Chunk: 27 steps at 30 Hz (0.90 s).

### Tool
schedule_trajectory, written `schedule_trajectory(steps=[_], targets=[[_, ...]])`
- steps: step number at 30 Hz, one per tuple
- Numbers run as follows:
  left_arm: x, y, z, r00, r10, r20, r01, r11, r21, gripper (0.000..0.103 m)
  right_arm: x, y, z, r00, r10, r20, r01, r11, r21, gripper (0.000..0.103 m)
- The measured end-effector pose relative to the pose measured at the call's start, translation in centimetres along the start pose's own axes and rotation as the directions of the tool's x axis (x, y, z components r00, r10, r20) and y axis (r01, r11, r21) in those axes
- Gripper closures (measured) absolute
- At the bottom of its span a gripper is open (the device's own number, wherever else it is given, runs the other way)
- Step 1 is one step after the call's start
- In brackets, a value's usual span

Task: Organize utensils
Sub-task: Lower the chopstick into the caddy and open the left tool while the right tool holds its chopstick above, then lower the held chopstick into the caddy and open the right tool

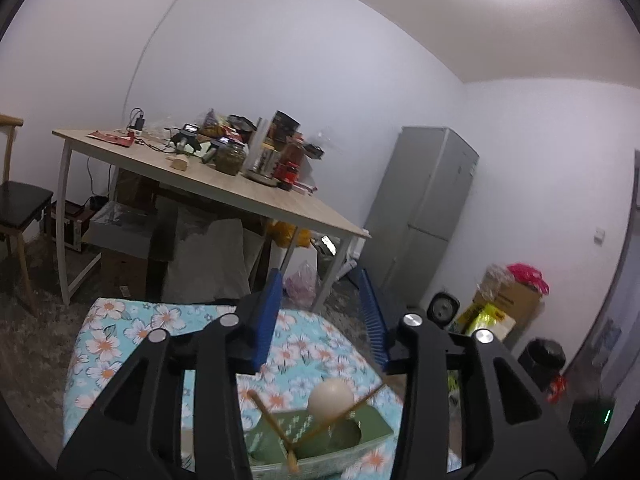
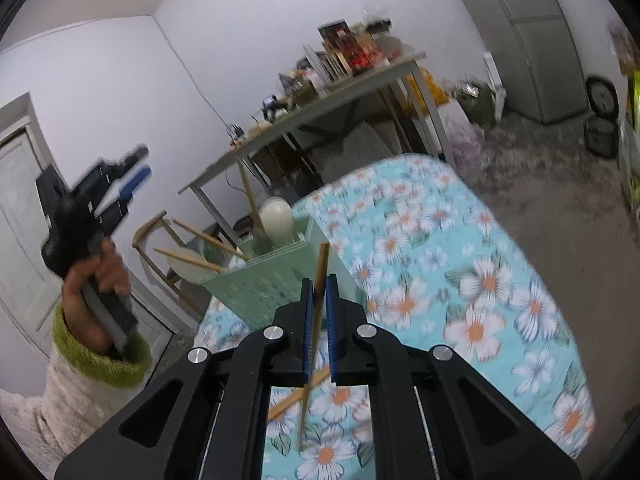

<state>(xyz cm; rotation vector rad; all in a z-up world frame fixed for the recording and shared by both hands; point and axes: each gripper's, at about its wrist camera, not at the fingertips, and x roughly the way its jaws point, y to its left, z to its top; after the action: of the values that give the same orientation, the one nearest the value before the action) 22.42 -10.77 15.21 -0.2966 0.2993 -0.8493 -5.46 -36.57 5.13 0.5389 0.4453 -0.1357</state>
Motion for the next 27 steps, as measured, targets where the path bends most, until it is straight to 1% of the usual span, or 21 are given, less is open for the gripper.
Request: schedule_trajectory(steps=[3,5,8,13,15,18,21,23,27], targets=[[-1.8,-0.1,-0.9,1.0,-0.01,-0.029,0.011,1.0,0.028,0.057,-1.3,1.4,2.0,0.998,0.013,0.055,-0.01,0.998,-0.054,0.097],[-3.2,-0.1,-1.7,0.999,-0.015,-0.049,0.018,0.998,0.056,0.051,-2.0,2.4,3.3,0.996,0.025,0.09,-0.017,0.996,-0.09,0.097],[-4.9,0.1,-3.1,0.997,-0.007,-0.079,0.014,0.996,0.087,0.043,-2.9,4.1,5.7,0.988,0.056,0.146,-0.034,0.989,-0.145,0.097],[-7.6,1.5,-7.0,0.986,0.021,-0.166,-0.003,0.994,0.111,0.035,-3.4,6.1,8.8,0.973,0.115,0.2,-0.075,0.978,-0.197,0.097],[-8.2,2.2,-8.6,0.977,0.033,-0.212,-0.01,0.994,0.108,0.032,-3.4,6.9,9.9,0.966,0.137,0.219,-0.09,0.973,-0.213,0.097],[-8.7,3.2,-11.1,0.957,0.059,-0.283,-0.033,0.995,0.097,0.03,-3.3,8.2,11.6,0.955,0.174,0.242,-0.116,0.965,-0.236,0.097],[-9.0,3.9,-13.4,0.935,0.076,-0.346,-0.049,0.995,0.085,0.028,-2.7,9.5,12.8,0.949,0.189,0.252,-0.122,0.958,-0.26,0.097],[-9.2,4.2,-14.8,0.923,0.075,-0.377,-0.052,0.996,0.073,0.027,-1.5,10.2,13.6,0.95,0.189,0.25,-0.119,0.956,-0.27,0.097],[-9.1,4.2,-16.6,0.909,0.06,-0.412,-0.041,0.998,0.055,0.024,0.7,11.4,14.4,0.955,0.181,0.235,-0.112,0.954,-0.279,0.097]])
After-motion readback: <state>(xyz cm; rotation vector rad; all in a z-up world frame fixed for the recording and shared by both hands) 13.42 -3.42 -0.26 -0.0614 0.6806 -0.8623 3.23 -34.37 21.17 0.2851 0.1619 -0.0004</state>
